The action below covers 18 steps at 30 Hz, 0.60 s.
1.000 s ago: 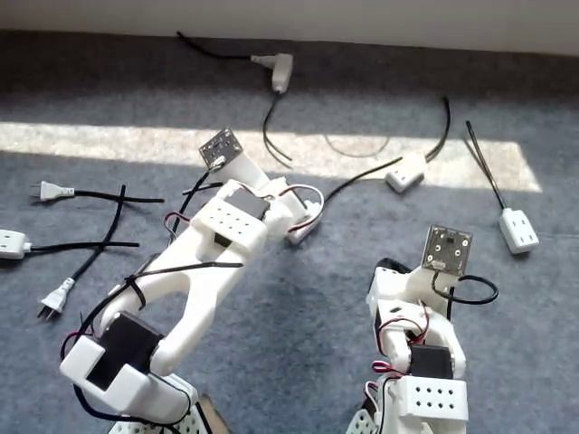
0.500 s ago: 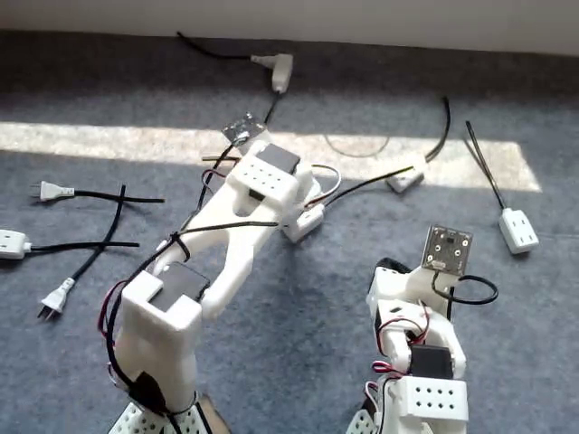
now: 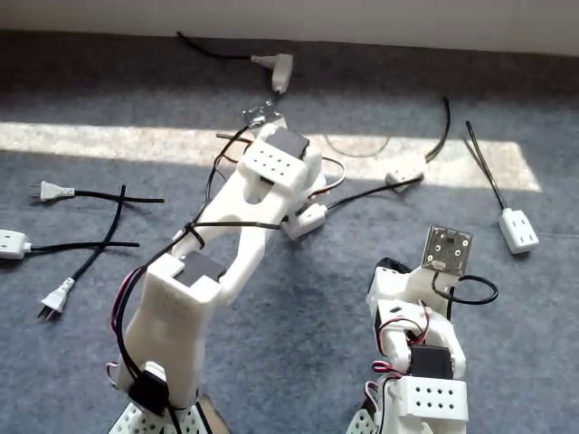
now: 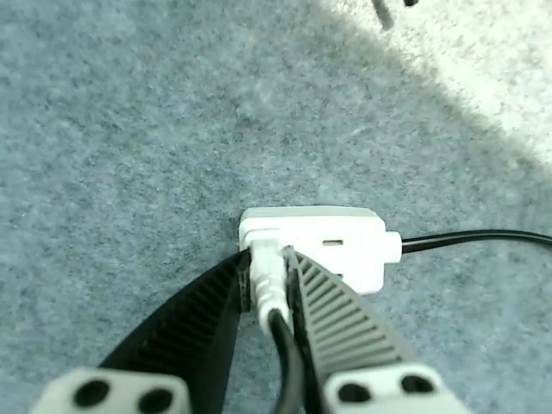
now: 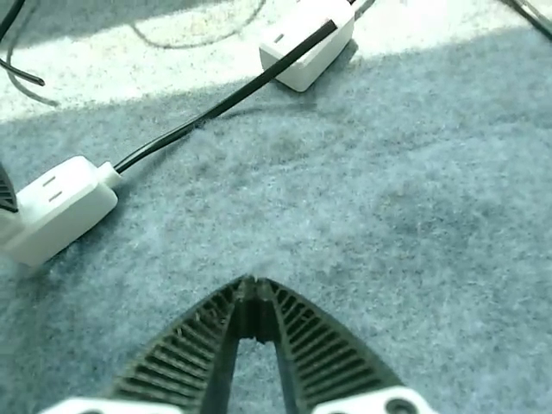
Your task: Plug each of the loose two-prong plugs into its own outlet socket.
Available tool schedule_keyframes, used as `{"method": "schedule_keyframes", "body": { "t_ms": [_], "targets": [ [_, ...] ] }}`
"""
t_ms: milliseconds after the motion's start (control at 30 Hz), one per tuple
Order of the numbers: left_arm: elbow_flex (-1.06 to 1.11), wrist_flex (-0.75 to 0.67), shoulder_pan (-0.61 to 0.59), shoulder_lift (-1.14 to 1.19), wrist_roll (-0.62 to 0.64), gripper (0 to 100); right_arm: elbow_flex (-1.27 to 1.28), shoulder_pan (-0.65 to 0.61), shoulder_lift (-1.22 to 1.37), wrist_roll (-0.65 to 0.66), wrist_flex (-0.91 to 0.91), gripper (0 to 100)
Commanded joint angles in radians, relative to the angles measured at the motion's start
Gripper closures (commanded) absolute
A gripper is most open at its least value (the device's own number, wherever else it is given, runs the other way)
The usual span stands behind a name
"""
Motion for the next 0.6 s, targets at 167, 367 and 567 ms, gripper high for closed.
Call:
{"method": "schedule_keyframes", "body": {
  "t_ms": [167, 367, 567],
  "targets": [
    [-0.127, 0.181, -0.007, 0.010, -0.163, 77, 0.025, -0.005, -0.007, -0.002, -0.024, 99.0],
    [-0.232, 0.209, -0.036, 0.002, -0.166, 73, 0.025, -0.005, -0.007, 0.000, -0.024, 97.3],
    [-0.565, 0.325, -0.127, 0.002, -0.166, 73, 0.025, -0.005, -0.007, -0.005, -0.025, 94.0]
  ]
}}
